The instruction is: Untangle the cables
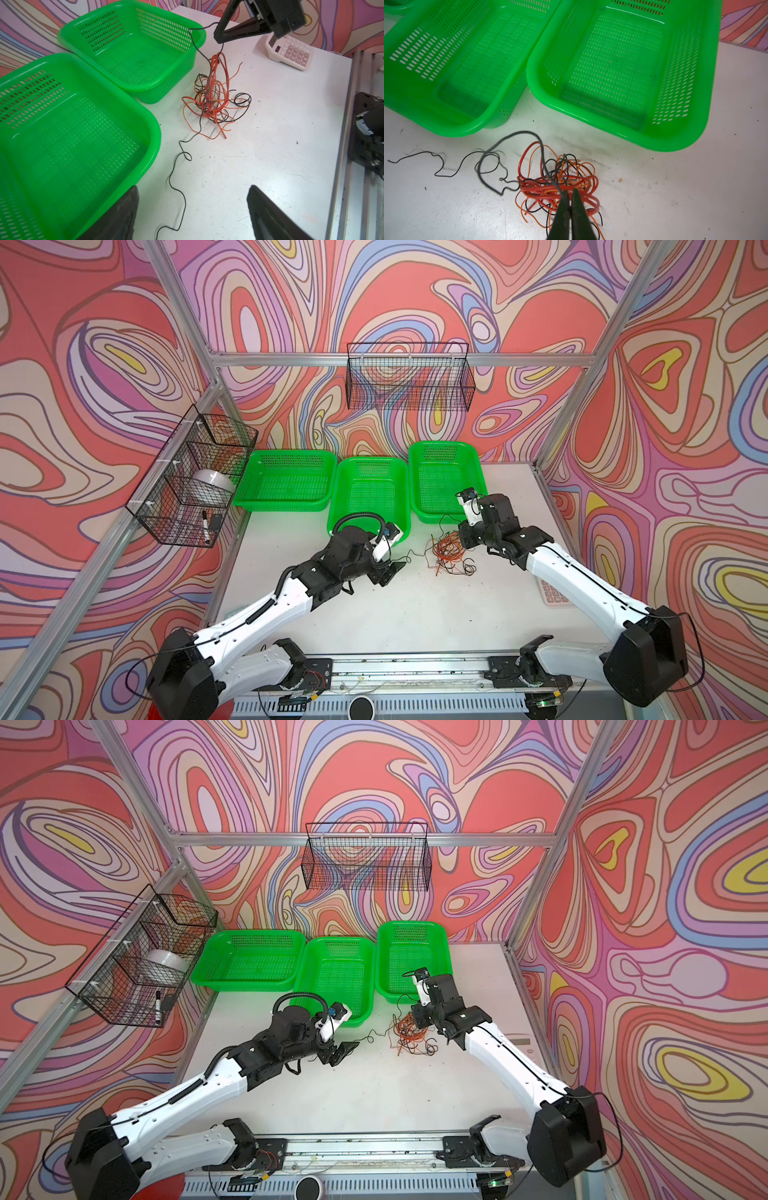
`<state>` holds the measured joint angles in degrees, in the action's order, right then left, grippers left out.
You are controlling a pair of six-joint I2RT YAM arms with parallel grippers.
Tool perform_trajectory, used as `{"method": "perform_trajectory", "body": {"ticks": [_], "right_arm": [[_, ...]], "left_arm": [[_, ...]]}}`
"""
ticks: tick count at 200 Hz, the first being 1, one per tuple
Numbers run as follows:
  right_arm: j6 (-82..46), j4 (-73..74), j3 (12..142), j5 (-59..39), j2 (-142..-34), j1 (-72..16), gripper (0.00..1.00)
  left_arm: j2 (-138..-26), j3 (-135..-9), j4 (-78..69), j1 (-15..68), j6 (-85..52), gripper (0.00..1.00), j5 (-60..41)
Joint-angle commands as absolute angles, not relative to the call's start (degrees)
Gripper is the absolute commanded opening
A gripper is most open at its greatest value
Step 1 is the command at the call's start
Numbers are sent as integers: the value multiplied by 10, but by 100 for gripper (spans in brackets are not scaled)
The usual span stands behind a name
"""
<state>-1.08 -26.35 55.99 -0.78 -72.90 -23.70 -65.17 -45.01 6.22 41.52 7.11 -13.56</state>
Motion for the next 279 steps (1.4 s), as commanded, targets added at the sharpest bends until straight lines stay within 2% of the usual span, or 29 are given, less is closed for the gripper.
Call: {"method": "perform_trajectory", "body": {"ticks": [1, 33, 81, 151, 183, 200, 213, 237, 279], "right_arm": [[-8, -229, 555, -43, -722, -238, 0], [1, -234, 550, -54, -717, -237, 0], [8, -196, 528, -101, -693, -237, 0], [14, -186, 516, -118, -688, -239, 0], [14, -178, 504, -115, -680, -239, 0], [12, -175, 500, -112, -678, -239, 0], [8, -169, 495, -111, -675, -239, 0], [4, -153, 485, -107, -667, -239, 0], [-1, -146, 482, -101, -662, -238, 0]], "left_arm": [[-669, -471, 48, 413, 74, 83, -194], [-710, -496, -63, 413, 39, 83, -200], [-834, -570, -174, 413, -20, 83, -212], [-973, -673, -161, 412, -42, 80, -228], [-1005, -708, -143, 413, -54, 64, -231], [-1012, -716, -128, 412, -52, 47, -231], [-1012, -715, -127, 412, -51, 39, -237], [-1013, -721, -107, 412, -44, 37, -244], [-1011, -724, -98, 412, -36, 14, -263]]}}
